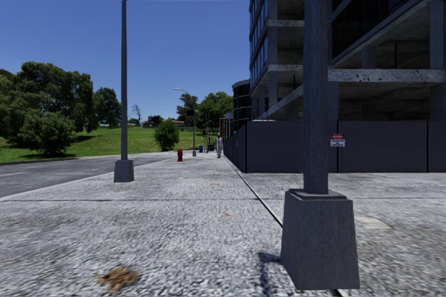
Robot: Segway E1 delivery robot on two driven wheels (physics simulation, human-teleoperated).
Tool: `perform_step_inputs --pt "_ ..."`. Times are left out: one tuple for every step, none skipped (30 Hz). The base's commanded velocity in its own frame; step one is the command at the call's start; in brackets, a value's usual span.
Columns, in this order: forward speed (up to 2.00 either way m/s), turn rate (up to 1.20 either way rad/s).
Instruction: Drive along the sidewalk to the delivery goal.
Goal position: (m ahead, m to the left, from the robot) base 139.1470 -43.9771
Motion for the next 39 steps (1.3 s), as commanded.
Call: perform_step_inputs --pt "2.0 0.04" --pt "2.0 0.15" --pt "2.0 0.23" --pt "2.0 0.23" --pt "2.0 0.24" --pt "2.0 0.24" --pt "2.0 0.23" --pt "2.0 0.21" --pt "2.0 0.21" --pt "2.0 0.21" --pt "2.0 0.21" --pt "2.0 0.21" --pt "2.0 0.21" --pt "2.0 0.21" --pt "2.0 0.21" --pt "2.0 0.21" --pt "2.0 0.21" --pt "2.0 0.21" --pt "2.0 0.18" --pt "2.0 0.12" --pt "2.0 0.1" --pt "2.0 0.1" --pt "2.0 0.08" --pt "2.0 0.0" --pt "2.0 0.0" --pt "2.0 0.0" --pt "2.0 0.0" --pt "2.0 0.0" --pt "2.0 0.0" --pt "2.0 0.0" --pt "2.0 0.0" --pt "2.0 0.0" --pt "2.0 0.0" --pt "2.0 0.0" --pt "2.0 0.0" --pt "2.0 0.0" --pt "2.0 0.0" --pt "2.0 0.0" --pt "2.0 0.0"
